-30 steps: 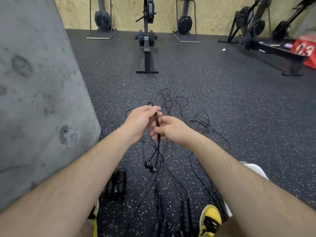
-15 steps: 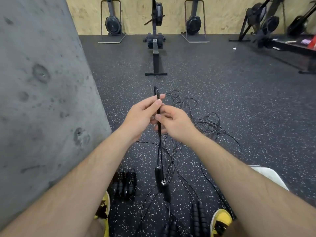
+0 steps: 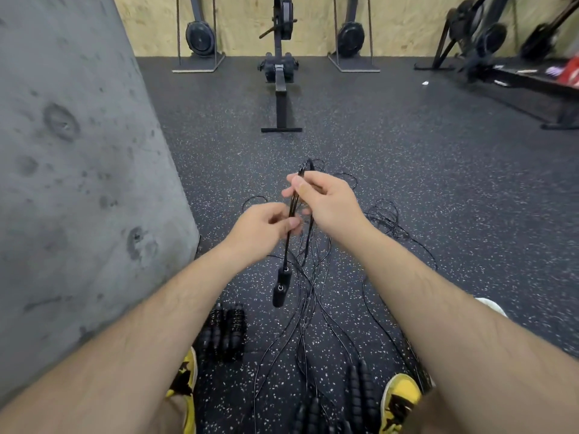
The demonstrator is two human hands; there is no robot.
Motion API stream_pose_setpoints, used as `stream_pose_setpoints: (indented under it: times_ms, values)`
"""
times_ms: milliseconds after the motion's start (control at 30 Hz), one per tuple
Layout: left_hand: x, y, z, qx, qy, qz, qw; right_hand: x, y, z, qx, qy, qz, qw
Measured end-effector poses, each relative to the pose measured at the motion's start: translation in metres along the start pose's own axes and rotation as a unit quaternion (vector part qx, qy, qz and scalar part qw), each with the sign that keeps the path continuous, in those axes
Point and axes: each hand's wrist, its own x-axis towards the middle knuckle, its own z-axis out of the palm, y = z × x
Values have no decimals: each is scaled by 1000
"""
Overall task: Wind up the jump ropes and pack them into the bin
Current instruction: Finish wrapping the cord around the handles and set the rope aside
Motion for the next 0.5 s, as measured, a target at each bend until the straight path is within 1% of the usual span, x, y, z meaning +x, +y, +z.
stream_pose_setpoints:
  times_ms: [67,100,133,200,233,267,333,400,500]
  values:
    - [4,7,1,-13,67,20,997,-2,-3,-3,-6,-3,38,999]
    - [7,10,0,-21,90,34,995,-3,-1,-5,-35,-20,60,997]
    - [10,14,-1,-29,102,47,993,-5,0,-6,-86,-50,74,992]
    - [12,20,-1,-48,114,59,991,-10,8,-6,-193,-131,73,970]
    - [12,22,0,-49,120,55,990,-12,12,-6,-218,-159,68,961]
    - [12,24,0,-46,121,50,990,-13,15,-5,-223,-171,66,958]
    - [10,24,-1,-46,115,39,991,-11,16,-4,-214,-165,62,961]
    - [8,23,-1,-80,102,20,991,-8,13,-5,-191,-135,58,971]
    - [4,16,-1,-128,35,-24,991,-4,6,-4,-164,-72,32,983]
